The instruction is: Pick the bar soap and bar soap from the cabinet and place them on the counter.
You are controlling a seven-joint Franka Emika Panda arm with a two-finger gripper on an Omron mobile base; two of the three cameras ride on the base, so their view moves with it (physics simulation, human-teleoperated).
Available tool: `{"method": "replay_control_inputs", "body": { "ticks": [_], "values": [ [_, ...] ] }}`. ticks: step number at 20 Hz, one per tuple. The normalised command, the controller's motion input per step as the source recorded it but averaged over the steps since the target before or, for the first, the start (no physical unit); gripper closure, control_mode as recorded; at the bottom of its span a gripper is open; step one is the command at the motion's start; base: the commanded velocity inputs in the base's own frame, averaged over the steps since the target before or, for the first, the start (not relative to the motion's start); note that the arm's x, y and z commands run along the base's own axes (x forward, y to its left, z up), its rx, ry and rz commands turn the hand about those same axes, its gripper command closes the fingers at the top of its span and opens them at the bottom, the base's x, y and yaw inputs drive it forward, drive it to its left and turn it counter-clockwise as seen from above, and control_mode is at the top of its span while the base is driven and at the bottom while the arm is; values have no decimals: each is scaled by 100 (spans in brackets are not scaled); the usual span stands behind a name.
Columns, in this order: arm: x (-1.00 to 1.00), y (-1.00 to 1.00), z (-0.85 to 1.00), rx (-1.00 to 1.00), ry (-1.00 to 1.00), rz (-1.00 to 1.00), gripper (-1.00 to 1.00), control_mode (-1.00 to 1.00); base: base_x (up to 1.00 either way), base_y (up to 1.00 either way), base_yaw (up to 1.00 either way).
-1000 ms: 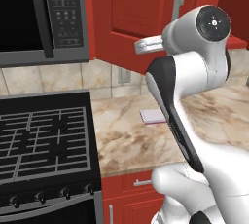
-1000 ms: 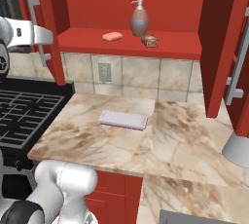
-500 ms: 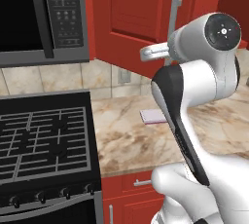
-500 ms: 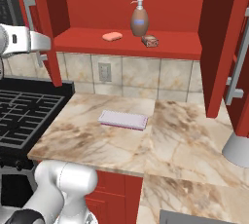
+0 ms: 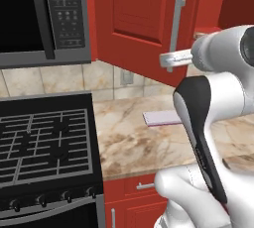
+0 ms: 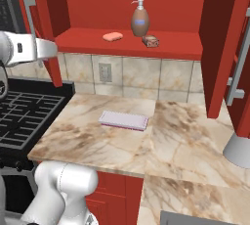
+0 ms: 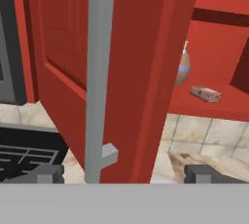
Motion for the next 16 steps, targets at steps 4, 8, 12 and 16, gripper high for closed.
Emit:
{"method": "replay_control_inputs", "body": {
  "ticks": [4, 8, 12, 16],
  "values": [
    [-8, -40, 0, 3, -1, 0, -100, -100, 0, 0, 0],
    [0, -46, 0, 14, 0, 2, -100, -100, 0, 0, 0],
    [0, -45, 0, 22, 0, 5, -100, -100, 0, 0, 0],
    [0, -37, 0, 24, 0, 8, -100, -100, 0, 0, 0]
  ]
}}
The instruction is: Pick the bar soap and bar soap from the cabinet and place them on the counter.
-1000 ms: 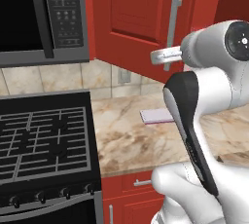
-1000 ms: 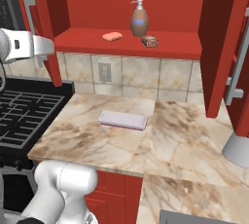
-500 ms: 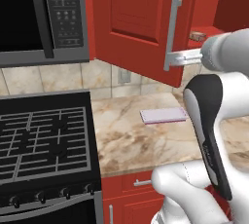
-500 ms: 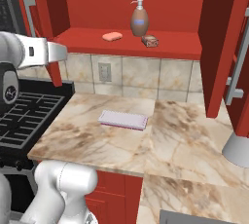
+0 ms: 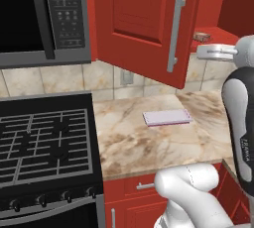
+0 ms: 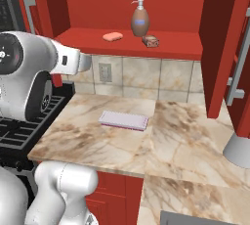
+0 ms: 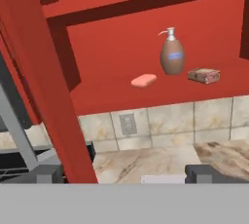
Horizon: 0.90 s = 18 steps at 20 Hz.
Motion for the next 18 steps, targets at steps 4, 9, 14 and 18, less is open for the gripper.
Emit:
{"method": "replay_control_inputs", "body": {
  "ticks": [4, 9, 14, 18],
  "values": [
    [3, -19, 0, 22, 0, 13, -100, -100, 0, 0, 0],
    [19, -2, -13, 12, 3, 12, -100, -100, 0, 0, 0],
    [33, 0, -6, 7, 7, 12, -100, -100, 0, 0, 0],
    [32, 0, 0, 10, 4, 12, -100, -100, 0, 0, 0]
  ]
}}
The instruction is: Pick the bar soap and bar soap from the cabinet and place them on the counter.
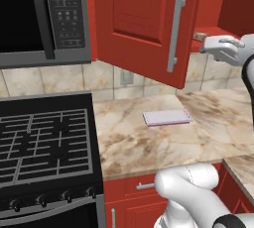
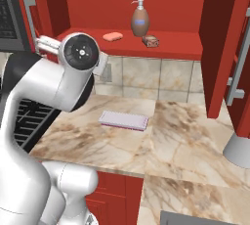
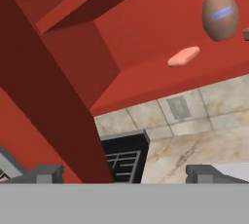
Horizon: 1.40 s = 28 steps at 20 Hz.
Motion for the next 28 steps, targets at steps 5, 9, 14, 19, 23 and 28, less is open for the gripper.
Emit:
{"method": "replay_control_inputs", "body": {
  "ticks": [5, 9, 14, 19, 23, 28],
  "values": [
    [18, 0, 0, 11, 1, 10, -100, -100, 0, 0, 0],
    [15, 0, 0, 12, 0, 5, -100, -100, 0, 0, 0],
    [23, 0, 0, 8, 0, 3, -100, -100, 0, 0, 0],
    [25, 0, 0, 5, 1, 2, -100, -100, 0, 0, 0],
    [22, 1, 0, 1, 6, 2, -100, -100, 0, 0, 0],
    [14, 6, 0, 0, 12, 1, -100, -100, 0, 0, 0]
  ]
}}
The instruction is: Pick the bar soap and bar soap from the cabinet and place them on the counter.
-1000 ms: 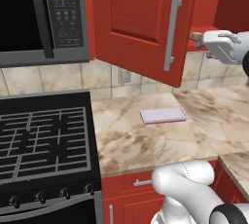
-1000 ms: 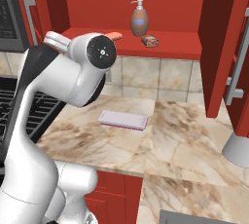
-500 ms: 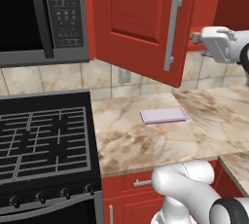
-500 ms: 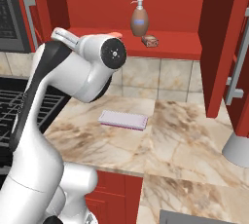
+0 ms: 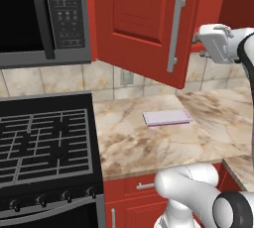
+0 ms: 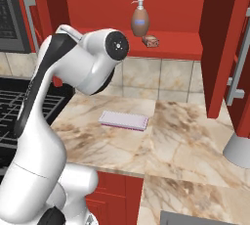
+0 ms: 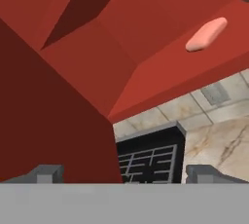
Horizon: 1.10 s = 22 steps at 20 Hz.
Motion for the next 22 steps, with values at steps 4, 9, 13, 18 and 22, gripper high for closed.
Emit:
{"method": "replay_control_inputs", "body": {
  "ticks": [4, 9, 13, 18, 22],
  "values": [
    [12, 16, 0, 0, 15, 1, -100, -100, 0, 0, 0],
    [4, 21, 0, 0, 13, 3, -100, -100, 0, 0, 0],
    [1, 5, 0, 3, 13, 5, -100, -100, 0, 0, 0],
    [0, 1, 0, 9, 11, 7, -100, -100, 0, 0, 0],
    [-3, 26, 0, 10, 9, 7, -100, -100, 0, 0, 0]
  ]
}}
